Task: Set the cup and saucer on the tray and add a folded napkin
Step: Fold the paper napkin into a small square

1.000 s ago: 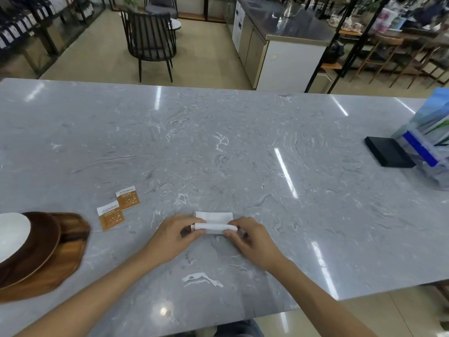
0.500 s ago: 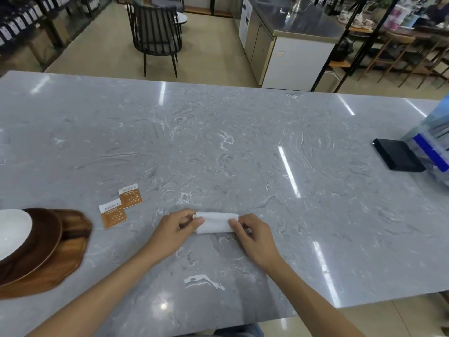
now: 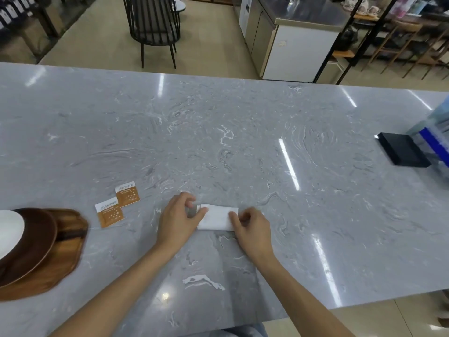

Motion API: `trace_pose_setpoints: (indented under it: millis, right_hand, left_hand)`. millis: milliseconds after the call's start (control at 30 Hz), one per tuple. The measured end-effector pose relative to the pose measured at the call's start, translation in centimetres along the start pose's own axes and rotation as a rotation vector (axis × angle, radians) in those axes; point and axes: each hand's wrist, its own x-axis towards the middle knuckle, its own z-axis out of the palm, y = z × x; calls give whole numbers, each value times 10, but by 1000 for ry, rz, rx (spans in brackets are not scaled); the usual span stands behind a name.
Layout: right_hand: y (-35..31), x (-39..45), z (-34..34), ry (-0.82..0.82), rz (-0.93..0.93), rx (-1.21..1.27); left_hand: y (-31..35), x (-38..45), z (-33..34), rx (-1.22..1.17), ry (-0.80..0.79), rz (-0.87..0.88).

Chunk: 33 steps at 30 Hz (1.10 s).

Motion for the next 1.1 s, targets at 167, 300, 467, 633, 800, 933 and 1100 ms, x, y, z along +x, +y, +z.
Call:
trace_pose_setpoints:
  millis: [167,300,467,633,800,933,1100]
  right_hand:
    - [2,-10,6,48,-320,-269]
    - [14,-10,13,88,-545,-382]
    - [15,-12,14,19,-497,-442]
    - [18,-13,12,-22,-456,-491]
    - [10,-7,4,-101,-413,-461]
    - [1,0,-10,-190,-401,-403]
    - [-10,16,-22,-396,-288,-369]
  left_hand:
    - [1,-5,7,188,-66,450]
    - [-8,-4,5,393,-132,401]
    - [-22,-5,-1,499,-176,433]
    - [-16,-9,-4,617,-230,396]
    - [-1,-14,-4,579,-286,258]
    - [1,-11,-1,398,-360,194]
    - [2,9,-11,247,-549,60]
